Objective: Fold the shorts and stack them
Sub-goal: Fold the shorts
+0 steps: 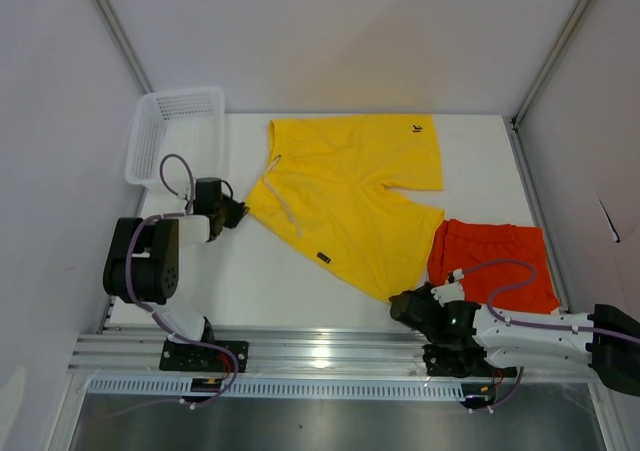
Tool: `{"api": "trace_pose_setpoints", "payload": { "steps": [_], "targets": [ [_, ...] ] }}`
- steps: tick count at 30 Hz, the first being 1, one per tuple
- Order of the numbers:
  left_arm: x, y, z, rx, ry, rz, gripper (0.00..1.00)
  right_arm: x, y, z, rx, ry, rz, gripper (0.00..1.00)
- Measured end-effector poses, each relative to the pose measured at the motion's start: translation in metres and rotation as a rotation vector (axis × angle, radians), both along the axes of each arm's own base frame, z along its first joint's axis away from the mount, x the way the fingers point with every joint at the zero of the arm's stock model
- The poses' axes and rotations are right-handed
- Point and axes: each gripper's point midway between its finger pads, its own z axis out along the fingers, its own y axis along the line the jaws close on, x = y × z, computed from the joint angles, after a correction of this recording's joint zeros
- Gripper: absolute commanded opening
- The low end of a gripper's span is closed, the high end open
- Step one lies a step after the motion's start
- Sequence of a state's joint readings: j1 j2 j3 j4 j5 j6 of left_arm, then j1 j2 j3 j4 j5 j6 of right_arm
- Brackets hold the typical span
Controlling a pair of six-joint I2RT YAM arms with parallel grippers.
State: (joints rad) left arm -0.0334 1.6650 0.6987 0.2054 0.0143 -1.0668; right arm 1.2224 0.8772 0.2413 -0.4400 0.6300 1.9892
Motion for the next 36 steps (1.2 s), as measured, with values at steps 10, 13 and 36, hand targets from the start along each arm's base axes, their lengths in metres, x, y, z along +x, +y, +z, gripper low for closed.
{"api": "trace_pose_setpoints", "payload": {
  "steps": [10, 13, 36],
  "targets": [
    [-0.019, -0.003, -0.002, -0.033, -0.034, -0.023, 0.35, -0.006, 0.005, 0.003, 0.013, -0.002, 0.033, 0.00],
    [-0.016, -0.005, 0.002, -0.046, -0.045, -0.028, 0.41, -0.006, 0.005, 0.003, 0.014, -0.002, 0.035, 0.00],
    [-0.027, 0.025, 0.029, -0.042, -0.028, 0.044, 0.00, -0.011, 0.010, 0.007, 0.033, 0.006, 0.056, 0.00]
  ]
}}
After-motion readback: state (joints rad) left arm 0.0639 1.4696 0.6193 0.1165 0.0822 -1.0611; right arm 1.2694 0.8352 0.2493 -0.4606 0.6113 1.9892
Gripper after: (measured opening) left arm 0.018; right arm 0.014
